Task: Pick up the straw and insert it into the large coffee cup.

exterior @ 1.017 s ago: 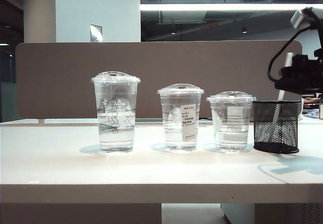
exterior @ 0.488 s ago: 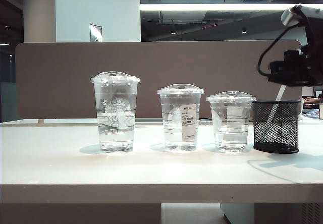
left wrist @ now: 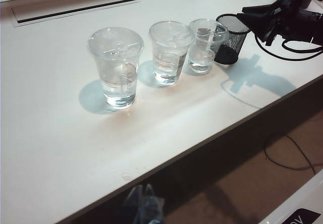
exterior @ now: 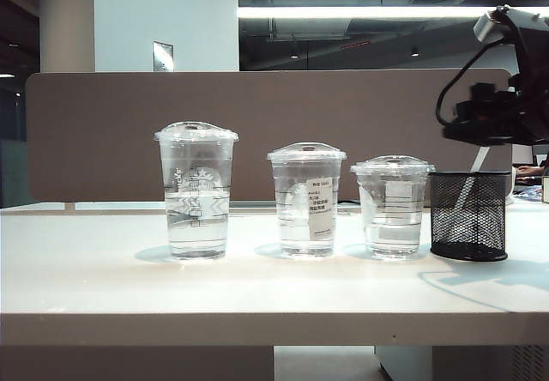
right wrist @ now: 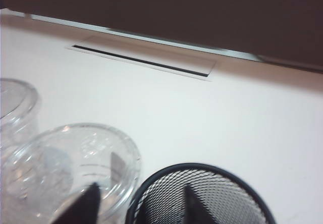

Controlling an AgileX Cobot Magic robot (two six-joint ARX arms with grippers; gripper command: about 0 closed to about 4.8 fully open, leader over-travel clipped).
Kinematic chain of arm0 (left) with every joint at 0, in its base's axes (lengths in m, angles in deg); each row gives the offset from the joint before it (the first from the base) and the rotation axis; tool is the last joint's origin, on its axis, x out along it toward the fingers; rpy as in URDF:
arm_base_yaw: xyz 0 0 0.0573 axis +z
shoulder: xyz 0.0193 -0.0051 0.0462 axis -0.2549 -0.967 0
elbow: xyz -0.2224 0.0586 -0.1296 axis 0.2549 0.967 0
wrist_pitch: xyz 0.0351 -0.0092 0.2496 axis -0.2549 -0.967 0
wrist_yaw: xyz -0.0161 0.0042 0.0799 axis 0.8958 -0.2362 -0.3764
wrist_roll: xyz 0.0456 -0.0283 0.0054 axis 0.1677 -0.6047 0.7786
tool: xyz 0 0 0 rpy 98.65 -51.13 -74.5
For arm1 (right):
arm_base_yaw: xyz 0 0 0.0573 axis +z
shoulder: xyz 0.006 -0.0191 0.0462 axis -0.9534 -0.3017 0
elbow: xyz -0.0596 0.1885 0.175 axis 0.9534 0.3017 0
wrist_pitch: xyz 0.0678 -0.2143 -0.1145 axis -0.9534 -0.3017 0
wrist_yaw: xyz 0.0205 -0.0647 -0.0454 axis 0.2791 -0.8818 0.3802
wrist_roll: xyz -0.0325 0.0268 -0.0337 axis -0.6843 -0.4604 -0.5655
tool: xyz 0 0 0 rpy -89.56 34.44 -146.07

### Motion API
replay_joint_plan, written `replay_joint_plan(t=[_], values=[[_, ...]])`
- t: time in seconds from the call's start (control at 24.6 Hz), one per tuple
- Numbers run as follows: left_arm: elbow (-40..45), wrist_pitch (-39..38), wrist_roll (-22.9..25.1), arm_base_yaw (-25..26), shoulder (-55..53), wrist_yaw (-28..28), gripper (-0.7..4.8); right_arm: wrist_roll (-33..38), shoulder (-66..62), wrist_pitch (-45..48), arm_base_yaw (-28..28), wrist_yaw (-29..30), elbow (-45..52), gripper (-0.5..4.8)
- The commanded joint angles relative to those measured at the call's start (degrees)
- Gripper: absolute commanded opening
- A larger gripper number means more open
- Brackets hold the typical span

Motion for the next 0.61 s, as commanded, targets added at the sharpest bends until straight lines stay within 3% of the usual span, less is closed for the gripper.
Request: replay_joint_plan(t=[0.04, 0.61], values=[[-0.1, 0.9, 0.4, 0.0, 0.0, 0.2, -0.03, 0.0, 0.2, -2.1, 0.1, 0.8, -0.1, 2.57], [-0.1, 1.6, 2.5, 0.0, 0.0, -0.1, -0.03, -0.3, 3.3, -6.8, 0.1, -2.8, 2.2, 2.65]])
